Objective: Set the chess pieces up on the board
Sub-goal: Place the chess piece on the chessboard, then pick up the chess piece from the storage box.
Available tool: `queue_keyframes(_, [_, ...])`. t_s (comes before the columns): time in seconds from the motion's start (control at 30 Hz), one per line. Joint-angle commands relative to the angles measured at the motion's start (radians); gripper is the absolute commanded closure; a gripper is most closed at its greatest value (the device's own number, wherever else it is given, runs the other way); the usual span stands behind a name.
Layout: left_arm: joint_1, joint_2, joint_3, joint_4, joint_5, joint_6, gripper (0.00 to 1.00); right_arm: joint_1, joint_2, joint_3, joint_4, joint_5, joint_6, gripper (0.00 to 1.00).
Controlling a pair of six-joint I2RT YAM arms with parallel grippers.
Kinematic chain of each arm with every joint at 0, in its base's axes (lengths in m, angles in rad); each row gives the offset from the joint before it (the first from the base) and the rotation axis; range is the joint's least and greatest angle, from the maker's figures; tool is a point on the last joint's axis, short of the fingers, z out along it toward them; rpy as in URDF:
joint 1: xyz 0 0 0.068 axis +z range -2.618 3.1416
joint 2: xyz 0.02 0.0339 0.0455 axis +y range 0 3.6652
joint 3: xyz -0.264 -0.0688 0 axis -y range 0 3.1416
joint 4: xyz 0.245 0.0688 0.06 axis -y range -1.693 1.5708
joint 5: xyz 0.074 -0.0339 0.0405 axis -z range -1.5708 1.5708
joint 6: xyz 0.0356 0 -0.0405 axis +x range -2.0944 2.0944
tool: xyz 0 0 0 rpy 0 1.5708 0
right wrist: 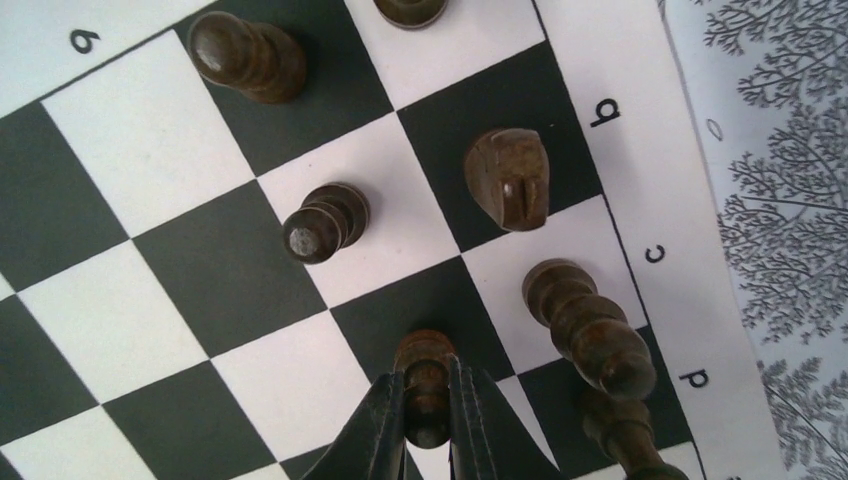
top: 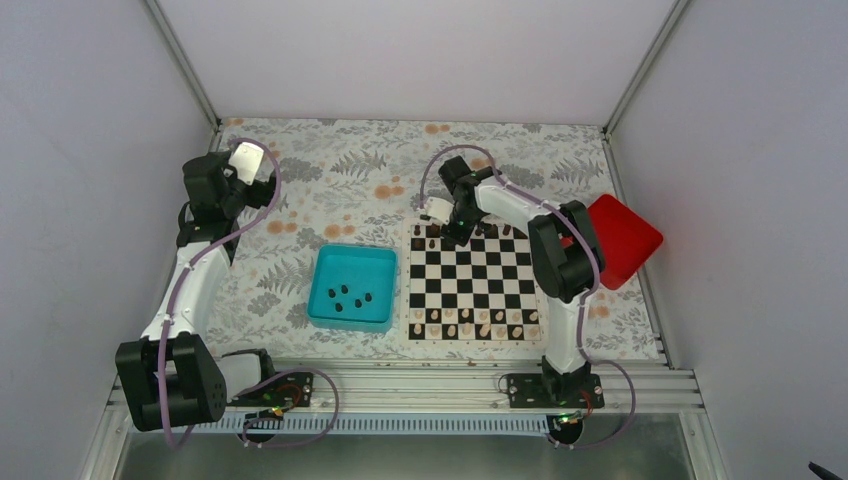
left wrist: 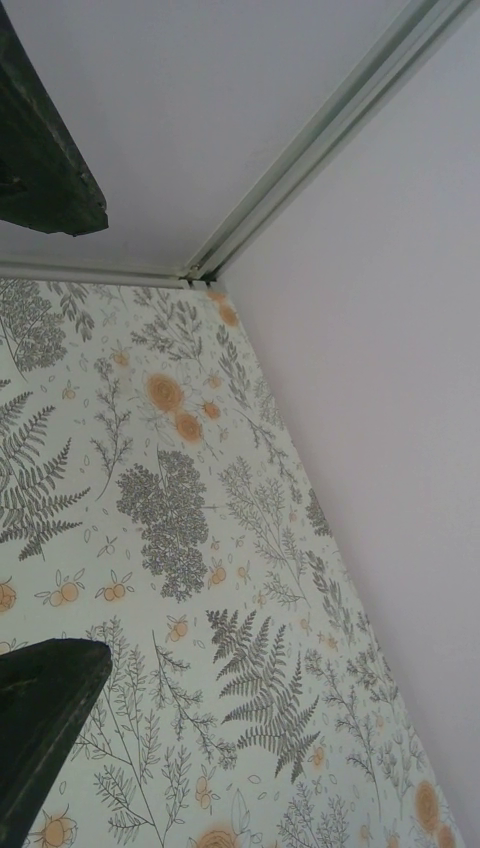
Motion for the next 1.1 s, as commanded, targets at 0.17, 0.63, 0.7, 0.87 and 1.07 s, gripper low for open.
queue_keyframes(0.17, [0.003, 0.009, 0.008, 0.017, 0.013, -0.001, 0.0, 0.011, 0.038, 0.02, 0.006, -0.025, -0.01, 0.95])
queue_keyframes(0.63, [0.004, 0.005, 0.012, 0.012, 0.013, -0.001, 0.0, 0.025, -0.081, 0.101, -0.091, -0.008, 0.002, 0.67])
queue_keyframes(0.7, [0.005, 0.005, 0.012, 0.012, 0.014, -0.002, 0.0, 0.046, -0.112, 0.145, -0.133, -0.024, 0.005, 0.65])
queue_keyframes(0.87, [0.005, 0.003, 0.011, 0.012, 0.019, -0.001, 0.0, 0.186, -0.136, 0.238, -0.2, -0.02, 0.027, 0.62])
queue_keyframes(1.07, [0.004, -0.002, 0.019, 0.003, 0.027, -0.002, 0.0, 0.428, -0.081, 0.295, -0.166, -0.004, 0.049, 0.56])
